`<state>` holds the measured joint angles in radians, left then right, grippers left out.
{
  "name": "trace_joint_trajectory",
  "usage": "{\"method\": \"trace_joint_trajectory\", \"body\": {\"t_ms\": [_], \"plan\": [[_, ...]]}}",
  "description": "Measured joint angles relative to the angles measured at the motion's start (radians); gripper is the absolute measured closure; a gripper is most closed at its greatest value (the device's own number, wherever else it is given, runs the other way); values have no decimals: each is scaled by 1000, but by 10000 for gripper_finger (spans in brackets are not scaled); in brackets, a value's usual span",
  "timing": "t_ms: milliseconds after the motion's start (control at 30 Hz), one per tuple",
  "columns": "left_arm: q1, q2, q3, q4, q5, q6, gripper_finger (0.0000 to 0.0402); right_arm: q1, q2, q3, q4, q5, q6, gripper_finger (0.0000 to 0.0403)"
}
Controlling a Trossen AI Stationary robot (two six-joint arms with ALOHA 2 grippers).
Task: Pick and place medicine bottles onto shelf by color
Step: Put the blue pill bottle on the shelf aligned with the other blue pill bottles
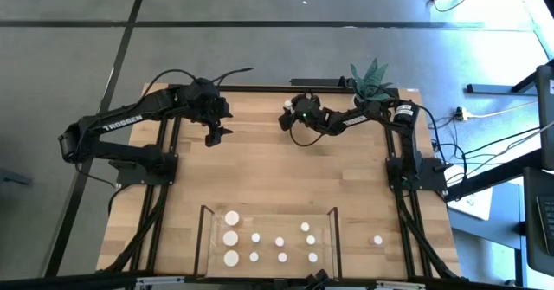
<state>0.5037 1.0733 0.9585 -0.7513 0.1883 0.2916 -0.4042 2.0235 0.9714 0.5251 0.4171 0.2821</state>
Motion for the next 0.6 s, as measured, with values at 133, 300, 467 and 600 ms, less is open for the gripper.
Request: {"method": "trace_joint_trajectory", "body": {"t_ms": [133, 300, 467, 600], "plan": [[0, 0, 0, 0, 0, 0, 137, 0, 0, 0, 0, 0, -2, 196], [0, 0, 0, 0, 0, 0, 137, 0, 0, 0, 0, 0, -2, 221], [0, 0, 0, 0, 0, 0, 137, 0, 0, 0, 0, 0, -2, 242], [0, 0, 0, 0, 0, 0, 137, 0, 0, 0, 0, 0, -3, 253]]}}
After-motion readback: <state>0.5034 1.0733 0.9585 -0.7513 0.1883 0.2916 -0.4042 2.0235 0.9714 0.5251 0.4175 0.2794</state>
